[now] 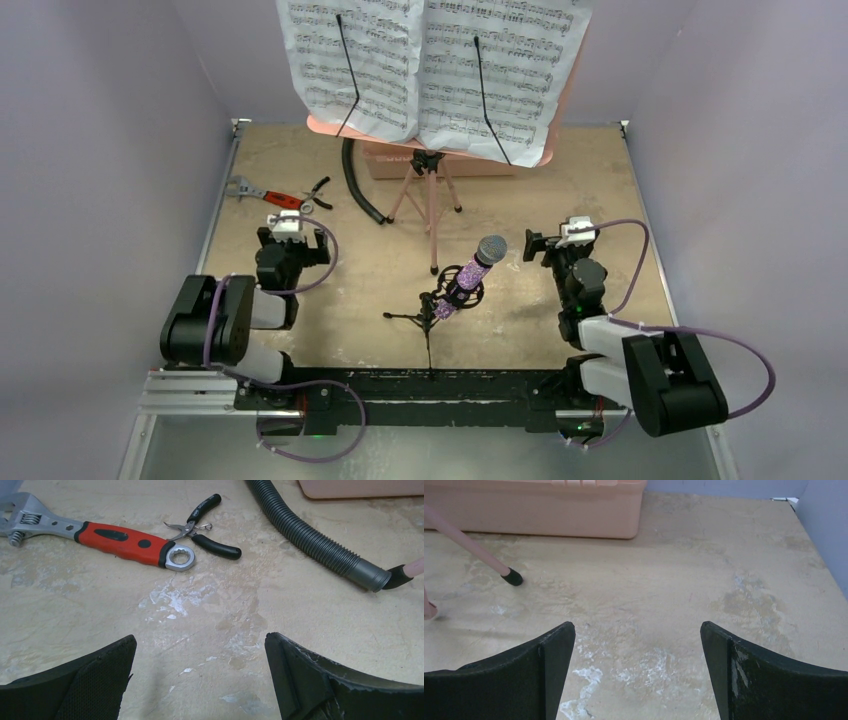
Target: Set up the instrument practice props
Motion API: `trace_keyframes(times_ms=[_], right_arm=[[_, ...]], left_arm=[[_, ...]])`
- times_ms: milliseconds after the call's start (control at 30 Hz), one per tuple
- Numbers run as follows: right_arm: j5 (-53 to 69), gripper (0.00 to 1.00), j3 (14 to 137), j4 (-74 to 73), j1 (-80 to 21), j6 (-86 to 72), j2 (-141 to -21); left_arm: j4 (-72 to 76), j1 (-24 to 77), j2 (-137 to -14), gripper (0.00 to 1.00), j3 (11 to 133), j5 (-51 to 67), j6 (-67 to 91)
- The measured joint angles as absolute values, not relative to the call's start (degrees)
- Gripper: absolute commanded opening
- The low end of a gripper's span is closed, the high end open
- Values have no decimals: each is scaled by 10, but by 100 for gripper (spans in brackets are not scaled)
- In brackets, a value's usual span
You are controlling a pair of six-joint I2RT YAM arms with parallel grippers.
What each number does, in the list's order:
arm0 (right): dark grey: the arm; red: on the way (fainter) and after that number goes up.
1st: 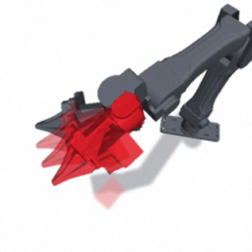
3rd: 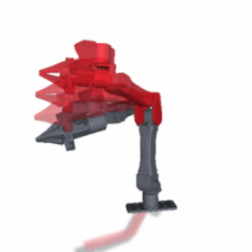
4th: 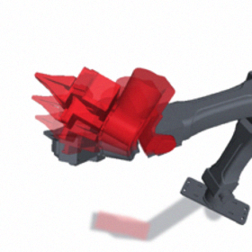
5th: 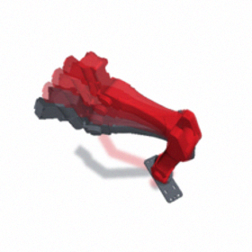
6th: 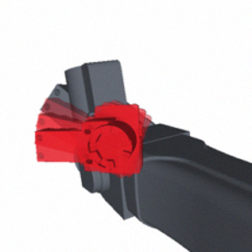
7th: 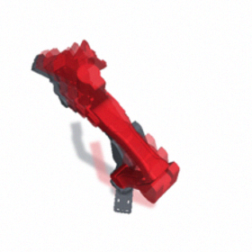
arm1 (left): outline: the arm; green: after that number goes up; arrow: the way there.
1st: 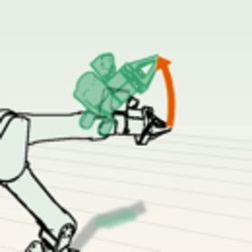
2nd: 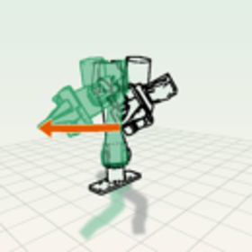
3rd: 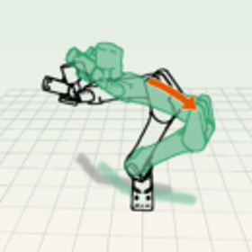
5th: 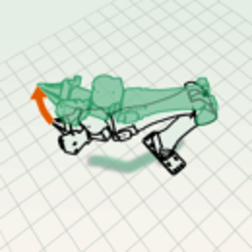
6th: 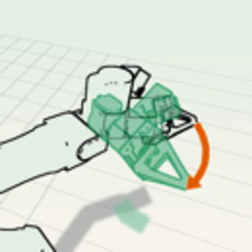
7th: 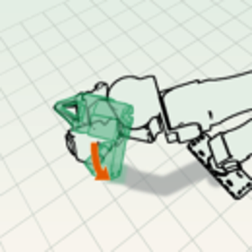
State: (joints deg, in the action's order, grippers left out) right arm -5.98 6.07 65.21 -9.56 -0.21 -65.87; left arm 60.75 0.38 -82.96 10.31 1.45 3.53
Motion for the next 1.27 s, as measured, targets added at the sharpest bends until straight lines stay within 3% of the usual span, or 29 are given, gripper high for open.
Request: trace_keyframes(times_ms=[233,367,533,1267], right_arm=[[-50,96,65,743,-80,11,-732],[-47,93,80,795,-63,18,-792],[-45,98,106,834,-54,25,-897],[-46,98,134,844,-48,26,-899]], left_arm=[[749,4,-942,100,98,42,18],[742,4,-950,100,114,55,14],[735,4,-951,99,143,58,12],[717,4,-951,99,144,57,10]])
